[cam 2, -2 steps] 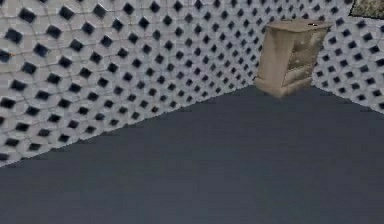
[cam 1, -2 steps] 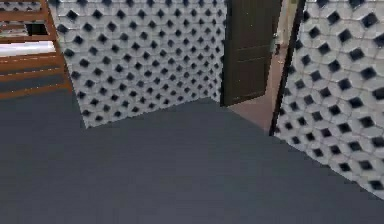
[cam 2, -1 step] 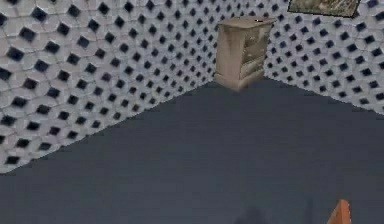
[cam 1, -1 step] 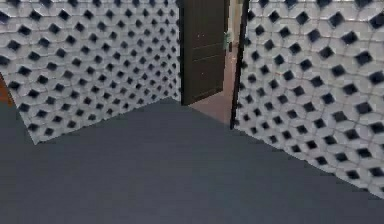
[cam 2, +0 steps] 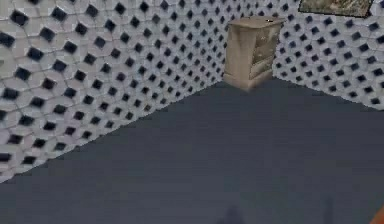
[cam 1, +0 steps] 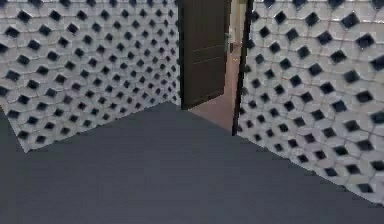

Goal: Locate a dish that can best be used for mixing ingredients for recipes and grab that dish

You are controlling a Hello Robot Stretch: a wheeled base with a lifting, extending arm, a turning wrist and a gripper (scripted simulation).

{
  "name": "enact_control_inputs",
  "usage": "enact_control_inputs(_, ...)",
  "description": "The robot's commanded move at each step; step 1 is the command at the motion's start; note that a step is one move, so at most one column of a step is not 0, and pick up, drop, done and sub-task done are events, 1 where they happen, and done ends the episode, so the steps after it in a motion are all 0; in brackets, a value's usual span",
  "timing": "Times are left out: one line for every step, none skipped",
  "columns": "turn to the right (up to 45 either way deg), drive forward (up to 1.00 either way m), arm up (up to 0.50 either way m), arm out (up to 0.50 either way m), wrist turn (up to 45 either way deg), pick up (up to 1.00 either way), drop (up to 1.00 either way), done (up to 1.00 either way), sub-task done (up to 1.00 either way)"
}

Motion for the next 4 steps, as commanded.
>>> enact_control_inputs(-45.0,0.00,0.00,0.00,0.0,0.00,0.00,0.00,0.00)
enact_control_inputs(-45.0,0.00,0.00,0.00,0.0,0.00,0.00,0.00,0.00)
enact_control_inputs(-45.0,0.00,0.00,0.00,0.0,0.00,0.00,0.00,0.00)
enact_control_inputs(-12.0,0.00,0.00,0.00,0.0,0.00,0.00,0.00,0.00)
